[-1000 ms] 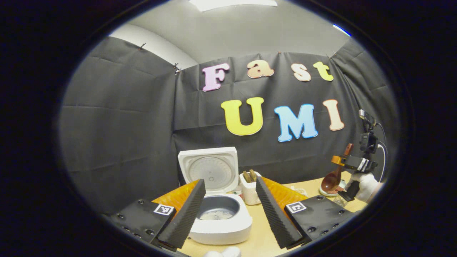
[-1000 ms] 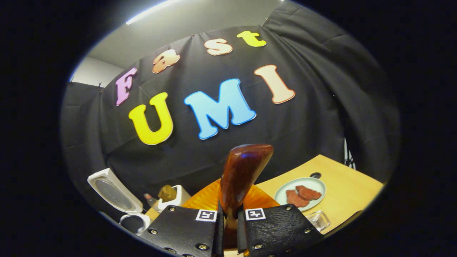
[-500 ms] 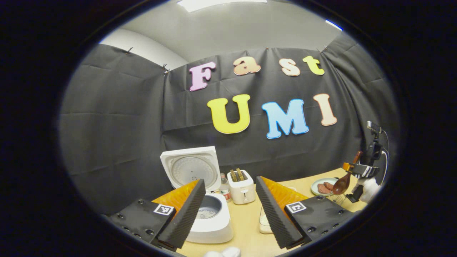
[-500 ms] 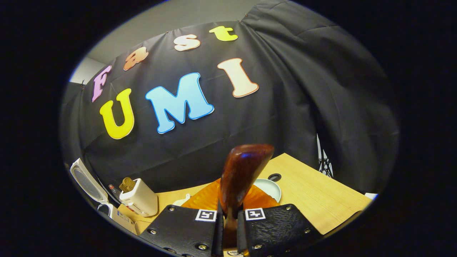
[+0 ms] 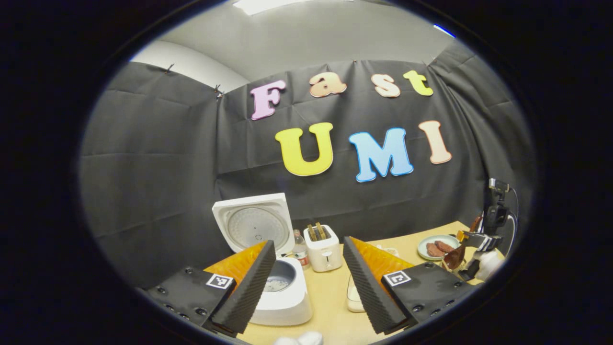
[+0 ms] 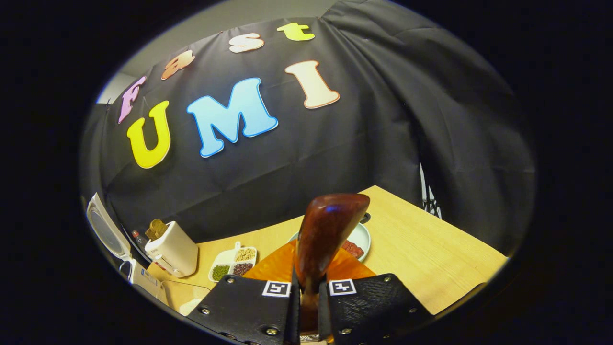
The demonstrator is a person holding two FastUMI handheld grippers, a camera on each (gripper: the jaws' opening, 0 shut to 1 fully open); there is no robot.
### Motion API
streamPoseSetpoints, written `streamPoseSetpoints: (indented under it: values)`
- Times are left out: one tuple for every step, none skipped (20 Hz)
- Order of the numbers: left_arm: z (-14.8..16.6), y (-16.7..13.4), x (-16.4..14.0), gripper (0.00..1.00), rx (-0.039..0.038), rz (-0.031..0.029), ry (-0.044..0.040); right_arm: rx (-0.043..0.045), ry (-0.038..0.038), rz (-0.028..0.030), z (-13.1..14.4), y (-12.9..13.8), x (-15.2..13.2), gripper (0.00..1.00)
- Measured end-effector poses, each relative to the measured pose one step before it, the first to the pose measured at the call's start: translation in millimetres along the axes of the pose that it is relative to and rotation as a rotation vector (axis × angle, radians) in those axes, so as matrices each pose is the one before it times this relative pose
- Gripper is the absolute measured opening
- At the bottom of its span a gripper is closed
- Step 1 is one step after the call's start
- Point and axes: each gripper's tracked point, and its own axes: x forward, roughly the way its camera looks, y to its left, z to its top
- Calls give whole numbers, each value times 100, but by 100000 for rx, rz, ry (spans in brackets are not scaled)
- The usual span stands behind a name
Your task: Close the left gripper, press the button to open the rice cooker; take a wooden spoon from the chopstick holder with the right hand, scoop a spoonful of rice and pour it into the rice cooker, then put the wooden spoon back into the chopstick holder.
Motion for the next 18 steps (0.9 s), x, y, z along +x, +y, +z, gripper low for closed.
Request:
streamPoseSetpoints:
  values:
    - [-33,162,28,100,265,54,208,-904,1067,-506,-789,-259,151,15]
    - [-37,12,112,100,165,-61,167,-341,1774,-861,-993,-295,162,15]
    - [-139,-28,-2,100,136,-126,-15,268,1755,-853,-692,-385,91,15]
    - [76,-19,-11,100,233,-90,-73,139,1063,-1028,-568,-350,118,15]
    - [24,-86,-177,100,254,-374,41,-529,1029,-641,-475,-207,45,15]
    - [-5,-14,-184,100,241,-191,20,-239,-1784,-315,213,-149,64,15]
    - [75,-102,16,100,437,-360,-208,332,1049,-410,-137,-141,-62,15]
    - [208,93,-24,100,365,-27,-312,173,248,-740,225,-357,4,15]
    - [58,-58,-1,100,78,-203,-461,608,792,-234,-126,-100,66,15]
    - [198,-62,-46,100,30,-188,-212,-874,722,-1104,17,-347,-174,15]
    - [208,-64,1,100,-151,-390,-473,-1782,-102,-1283,-1,-235,-310,16]
    - [301,-38,-90,100,95,-162,-606,-1870,-654,-1202,313,-391,-368,20]
    - [120,164,71,100,184,-11,-306,-3377,-409,-1954,259,-316,-53,24]
    - [233,82,-88,100,-336,-13,-541,-3633,-586,480,702,192,-400,34]
    - [43,131,-213,100,-546,130,-411,-3356,-1212,-927,337,-169,-216,43]
    - [250,104,-102,100,-632,-271,-382,-2757,-1623,-1910,1242,-272,-1560,71]
    - [178,108,-121,100,-326,-282,-322,-1409,-1781,-1016,216,-522,19,99]
    - [281,279,-135,100,141,19,-698,-630,-1399,-2002,676,-550,-789,99]
